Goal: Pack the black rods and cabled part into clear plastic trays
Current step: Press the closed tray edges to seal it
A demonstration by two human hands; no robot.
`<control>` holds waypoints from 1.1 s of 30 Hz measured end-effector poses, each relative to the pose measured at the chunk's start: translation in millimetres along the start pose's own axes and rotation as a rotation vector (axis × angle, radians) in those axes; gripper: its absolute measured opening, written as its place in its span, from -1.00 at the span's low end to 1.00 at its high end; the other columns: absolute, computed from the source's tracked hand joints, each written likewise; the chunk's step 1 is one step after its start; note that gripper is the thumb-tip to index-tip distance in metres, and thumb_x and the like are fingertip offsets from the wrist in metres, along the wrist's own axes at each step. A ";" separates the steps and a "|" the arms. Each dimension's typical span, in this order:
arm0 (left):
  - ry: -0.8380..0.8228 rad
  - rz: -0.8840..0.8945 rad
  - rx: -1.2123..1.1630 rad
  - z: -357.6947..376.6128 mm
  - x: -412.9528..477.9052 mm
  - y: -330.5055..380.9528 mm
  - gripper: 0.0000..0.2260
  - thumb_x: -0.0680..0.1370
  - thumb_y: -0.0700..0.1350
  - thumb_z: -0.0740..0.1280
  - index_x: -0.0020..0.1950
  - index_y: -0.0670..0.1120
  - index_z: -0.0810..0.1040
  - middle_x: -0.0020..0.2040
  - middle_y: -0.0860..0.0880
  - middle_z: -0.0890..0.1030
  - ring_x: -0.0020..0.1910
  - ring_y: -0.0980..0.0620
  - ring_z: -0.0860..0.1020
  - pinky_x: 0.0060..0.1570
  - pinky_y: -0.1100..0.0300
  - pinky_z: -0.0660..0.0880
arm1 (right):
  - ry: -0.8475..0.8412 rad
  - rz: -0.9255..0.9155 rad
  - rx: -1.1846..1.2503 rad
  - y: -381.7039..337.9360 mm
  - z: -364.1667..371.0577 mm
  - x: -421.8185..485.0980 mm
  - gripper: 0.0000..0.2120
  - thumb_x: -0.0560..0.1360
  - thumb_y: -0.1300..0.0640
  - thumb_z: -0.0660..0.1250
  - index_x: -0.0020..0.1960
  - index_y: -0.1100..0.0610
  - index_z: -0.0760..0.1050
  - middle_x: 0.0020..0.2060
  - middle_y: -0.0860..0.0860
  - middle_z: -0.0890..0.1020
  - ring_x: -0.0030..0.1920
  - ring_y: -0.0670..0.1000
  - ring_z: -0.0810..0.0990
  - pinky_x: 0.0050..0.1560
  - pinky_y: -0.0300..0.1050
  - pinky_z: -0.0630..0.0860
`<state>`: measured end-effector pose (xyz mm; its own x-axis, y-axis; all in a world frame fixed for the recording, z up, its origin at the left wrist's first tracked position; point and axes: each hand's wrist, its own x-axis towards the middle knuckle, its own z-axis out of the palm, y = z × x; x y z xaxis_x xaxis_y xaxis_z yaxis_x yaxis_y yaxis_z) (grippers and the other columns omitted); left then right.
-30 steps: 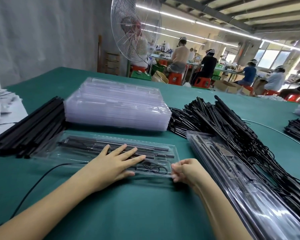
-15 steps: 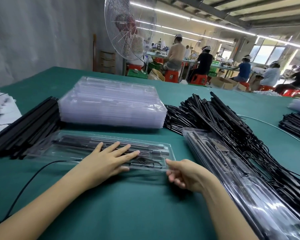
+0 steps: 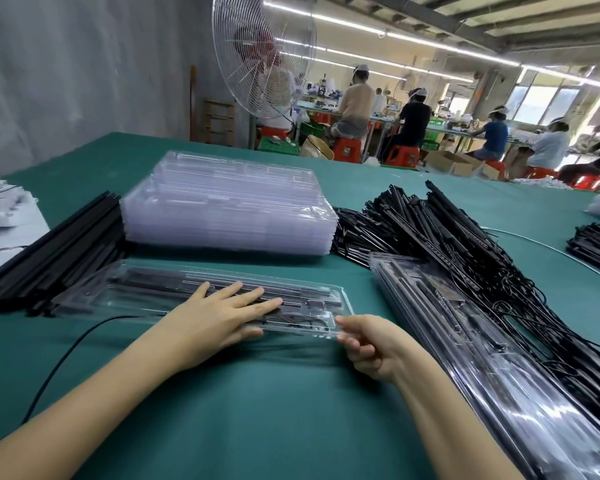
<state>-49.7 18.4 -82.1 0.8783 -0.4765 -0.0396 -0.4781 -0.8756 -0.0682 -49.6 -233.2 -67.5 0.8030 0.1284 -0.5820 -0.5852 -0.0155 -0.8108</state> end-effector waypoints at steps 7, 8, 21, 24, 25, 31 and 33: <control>-0.004 -0.005 -0.007 1.1 0.2 -0.8 -0.54 0.58 0.26 -0.14 0.31 0.38 -0.42 0.54 0.24 -0.13 0.55 0.05 -0.12 0.47 -0.06 -0.03 | 0.059 -0.009 -0.063 -0.6 3.0 -2.9 -0.65 0.59 0.15 0.19 -0.36 0.20 0.31 -0.69 -0.03 0.36 -0.75 -0.17 0.20 -0.76 -0.40 0.01; -0.008 -0.007 -0.012 1.7 -0.1 -0.5 -0.55 0.55 0.28 -0.18 0.30 0.39 -0.42 0.54 0.25 -0.13 0.55 0.06 -0.12 0.47 -0.06 -0.04 | 0.074 -0.015 -0.075 0.6 3.5 -2.7 -0.64 0.58 0.15 0.21 -0.37 0.21 0.33 -0.69 -0.02 0.37 -0.75 -0.16 0.21 -0.77 -0.40 0.02; 0.028 -0.015 -0.002 9.5 1.3 -0.7 -0.52 0.59 0.26 -0.11 0.31 0.39 -0.42 0.54 0.23 -0.15 0.55 0.04 -0.15 0.48 -0.08 -0.06 | 0.242 -0.261 -0.122 8.4 3.5 -1.4 -0.82 0.51 0.22 0.35 -0.19 0.32 0.46 -0.54 0.08 0.50 -0.65 -0.11 0.43 -0.65 -0.33 0.33; 0.021 -0.012 -0.003 9.6 1.6 0.7 -0.52 0.58 0.26 -0.11 0.29 0.39 -0.44 0.54 0.23 -0.16 0.55 0.04 -0.15 0.48 -0.08 -0.06 | 0.167 -0.178 -0.033 1.5 -2.5 -1.5 -0.94 0.51 0.34 0.30 -0.15 0.31 0.46 -0.51 0.11 0.53 -0.61 -0.09 0.48 -0.60 -0.32 0.41; 0.012 -0.012 0.002 9.4 1.8 1.0 -0.52 0.58 0.27 -0.12 0.29 0.39 -0.45 0.54 0.23 -0.17 0.55 0.04 -0.15 0.48 -0.09 -0.07 | 0.148 -0.155 -0.028 0.3 -4.5 -0.9 -0.95 0.50 0.35 0.28 -0.15 0.29 0.47 -0.51 0.11 0.53 -0.61 -0.09 0.48 -0.60 -0.32 0.40; -0.003 -0.001 -0.003 10.8 2.6 1.6 -0.52 0.58 0.29 -0.12 0.28 0.40 -0.45 0.55 0.21 -0.19 0.55 0.03 -0.18 0.48 -0.10 -0.09 | 0.226 -0.134 -0.140 2.7 -3.1 7.4 -0.90 0.49 0.32 0.27 -0.21 0.24 0.48 -0.60 0.02 0.52 -0.68 -0.16 0.32 -0.64 -0.38 0.20; -0.012 -0.001 0.017 11.6 2.9 1.4 -0.51 0.58 0.28 -0.13 0.27 0.39 -0.47 0.55 0.19 -0.20 0.55 0.02 -0.18 0.48 -0.10 -0.09 | 0.223 -0.139 -0.182 2.2 -2.4 7.8 -0.88 0.51 0.31 0.27 -0.21 0.25 0.47 -0.57 0.03 0.52 -0.67 -0.15 0.34 -0.64 -0.37 0.22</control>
<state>-47.9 16.7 -93.9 0.8788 -0.4743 -0.0519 -0.4771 -0.8747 -0.0856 -44.3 -234.6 -74.0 0.8907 -0.0780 -0.4478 -0.4541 -0.1930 -0.8698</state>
